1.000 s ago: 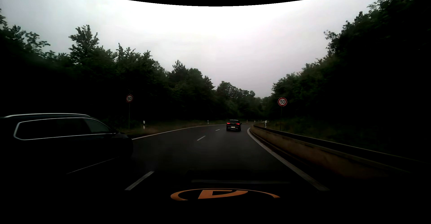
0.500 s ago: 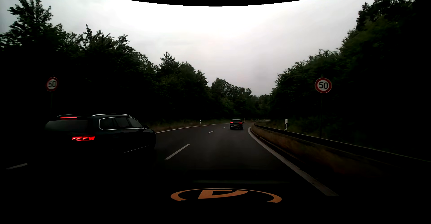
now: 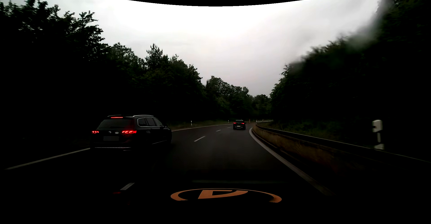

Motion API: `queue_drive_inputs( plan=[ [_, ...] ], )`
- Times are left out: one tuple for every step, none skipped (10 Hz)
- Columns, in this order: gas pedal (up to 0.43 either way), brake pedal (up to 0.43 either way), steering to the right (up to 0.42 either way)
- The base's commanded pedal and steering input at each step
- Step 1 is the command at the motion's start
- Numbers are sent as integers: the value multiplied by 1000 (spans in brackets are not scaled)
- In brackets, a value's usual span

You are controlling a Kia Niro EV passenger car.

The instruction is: Follow the waypoints while adhering to traffic rules and regulations

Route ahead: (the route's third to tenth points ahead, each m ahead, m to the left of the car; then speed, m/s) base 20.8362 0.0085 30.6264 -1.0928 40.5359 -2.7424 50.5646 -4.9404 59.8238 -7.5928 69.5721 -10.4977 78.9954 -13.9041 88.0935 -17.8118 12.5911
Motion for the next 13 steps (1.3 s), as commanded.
queue_drive_inputs(
  plan=[
    [0,0,17],
    [0,0,17],
    [0,0,16],
    [0,0,16],
    [0,0,15],
    [0,0,15],
    [8,0,15],
    [8,0,15],
    [8,0,15],
    [8,0,20],
    [8,0,23],
    [8,0,24],
    [20,0,25]
  ],
)
